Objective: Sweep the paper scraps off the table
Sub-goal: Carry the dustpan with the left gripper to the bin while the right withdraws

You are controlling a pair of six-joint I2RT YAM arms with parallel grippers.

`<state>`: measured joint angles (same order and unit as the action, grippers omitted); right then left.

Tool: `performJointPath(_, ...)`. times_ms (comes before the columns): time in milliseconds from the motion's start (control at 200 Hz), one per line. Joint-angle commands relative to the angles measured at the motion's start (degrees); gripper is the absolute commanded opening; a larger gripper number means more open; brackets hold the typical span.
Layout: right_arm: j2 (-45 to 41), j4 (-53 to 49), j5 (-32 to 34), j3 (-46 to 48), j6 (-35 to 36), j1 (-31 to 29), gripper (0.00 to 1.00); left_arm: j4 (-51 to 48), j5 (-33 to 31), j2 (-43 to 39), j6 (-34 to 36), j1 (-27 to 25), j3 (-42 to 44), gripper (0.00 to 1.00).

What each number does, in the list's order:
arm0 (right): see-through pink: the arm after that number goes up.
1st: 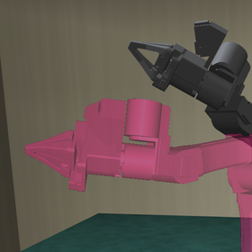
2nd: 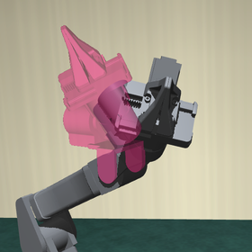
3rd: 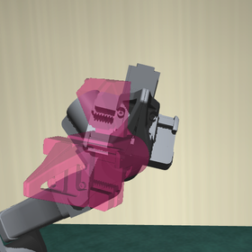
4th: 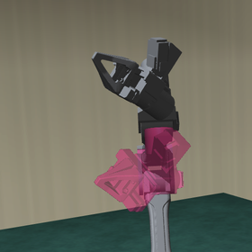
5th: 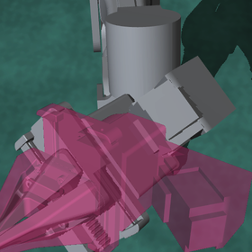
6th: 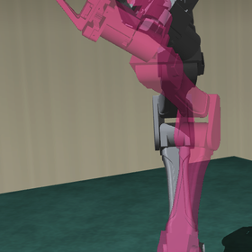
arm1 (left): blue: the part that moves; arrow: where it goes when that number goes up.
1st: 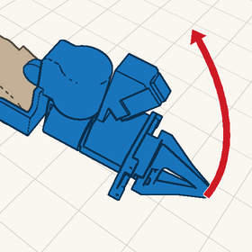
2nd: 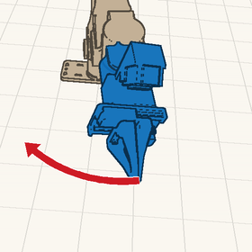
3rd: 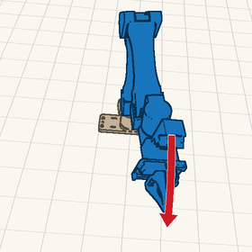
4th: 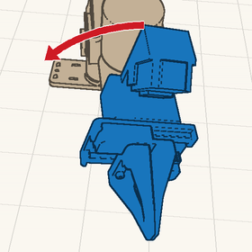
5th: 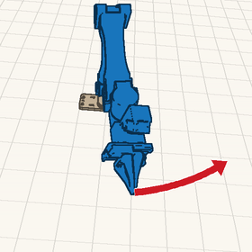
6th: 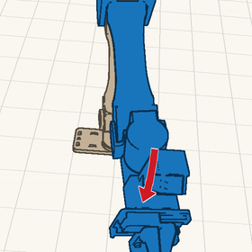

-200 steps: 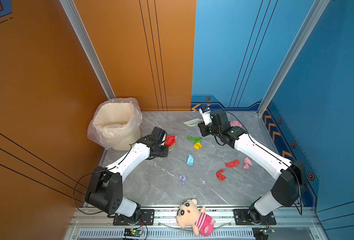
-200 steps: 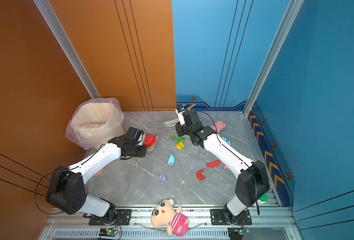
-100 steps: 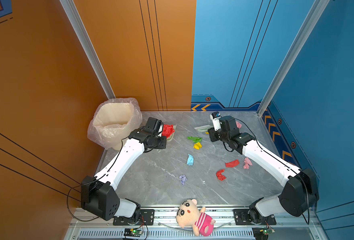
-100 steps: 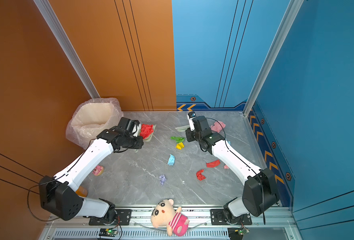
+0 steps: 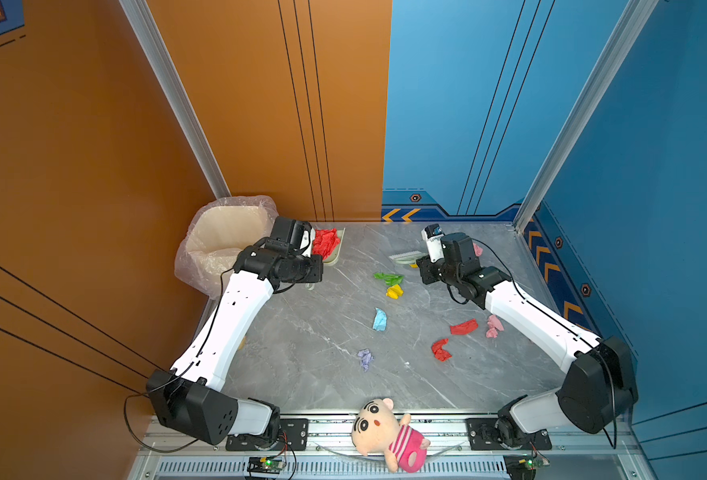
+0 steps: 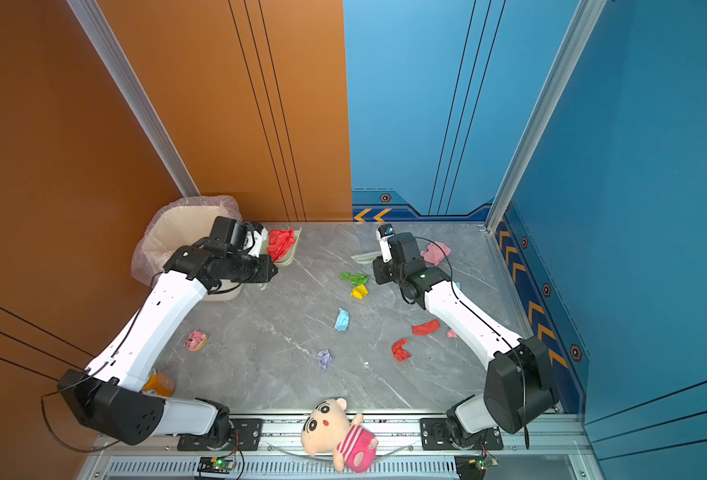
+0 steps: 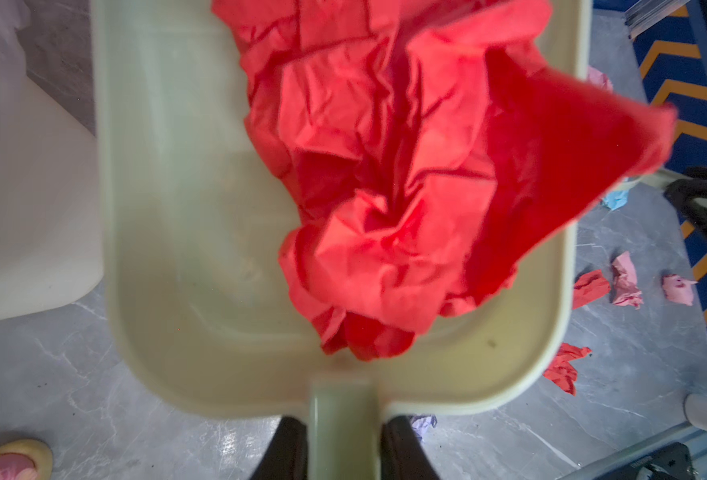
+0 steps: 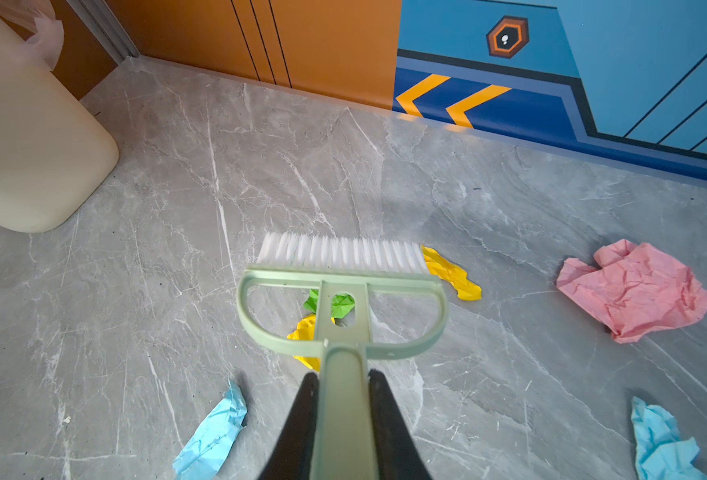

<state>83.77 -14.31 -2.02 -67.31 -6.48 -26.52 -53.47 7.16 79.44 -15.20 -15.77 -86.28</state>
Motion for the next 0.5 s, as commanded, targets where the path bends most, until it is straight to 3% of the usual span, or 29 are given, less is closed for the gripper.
performJointPath(0,-0.6,1.7,-1.8,0.7,-1.3,0.3,0.0,-3.2,2.9,-1.6,0.7,1.4,-3.6,0.21)
performJointPath(255,-0.4,1.7,-2.3,0.8,-1.4,0.4,0.0,-6.1,5.6,-1.8,1.5,7.5,-9.7,0.22)
performJointPath(496,-0.4,1.7,-2.7,1.1,-1.7,0.3,0.0,-6.1,8.5,-3.2,0.7,15.6,-10.4,0.22)
